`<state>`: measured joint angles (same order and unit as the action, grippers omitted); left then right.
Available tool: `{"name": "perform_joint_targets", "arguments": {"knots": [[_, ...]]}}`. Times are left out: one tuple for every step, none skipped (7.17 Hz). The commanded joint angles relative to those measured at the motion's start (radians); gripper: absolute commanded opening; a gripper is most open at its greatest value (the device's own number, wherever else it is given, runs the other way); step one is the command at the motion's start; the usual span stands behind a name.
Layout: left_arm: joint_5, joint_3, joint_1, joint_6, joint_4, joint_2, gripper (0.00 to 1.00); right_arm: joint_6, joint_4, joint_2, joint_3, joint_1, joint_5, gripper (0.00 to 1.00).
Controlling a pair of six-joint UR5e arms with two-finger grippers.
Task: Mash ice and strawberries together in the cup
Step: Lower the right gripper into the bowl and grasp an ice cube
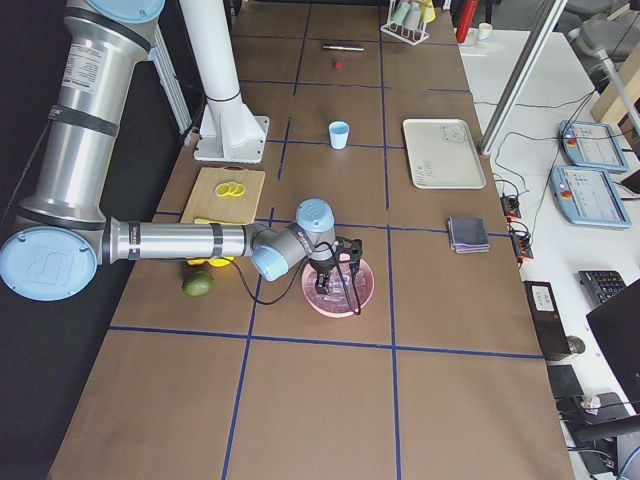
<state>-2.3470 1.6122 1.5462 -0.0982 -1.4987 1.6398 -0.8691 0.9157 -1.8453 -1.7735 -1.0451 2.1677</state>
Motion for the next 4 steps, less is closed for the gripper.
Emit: {"name": "perform_joint_targets", "arguments": {"knots": [[0.000,0.000,0.000,0.000,0.000,0.000,1.00,0.001,0.002,-0.003,-0.001,-0.001,0.000,0.55],[0.000,0.000,0.000,0.000,0.000,0.002,1.00,0.001,0.003,-0.006,-0.001,-0.001,0.000,0.36],[0.000,0.000,-0.002,0.002,0.000,0.003,1.00,0.002,0.003,-0.008,-0.003,-0.003,0.001,0.18],[0.000,0.002,-0.002,0.003,0.000,0.003,1.00,0.004,0.003,-0.008,-0.006,-0.004,0.001,0.05]]}}
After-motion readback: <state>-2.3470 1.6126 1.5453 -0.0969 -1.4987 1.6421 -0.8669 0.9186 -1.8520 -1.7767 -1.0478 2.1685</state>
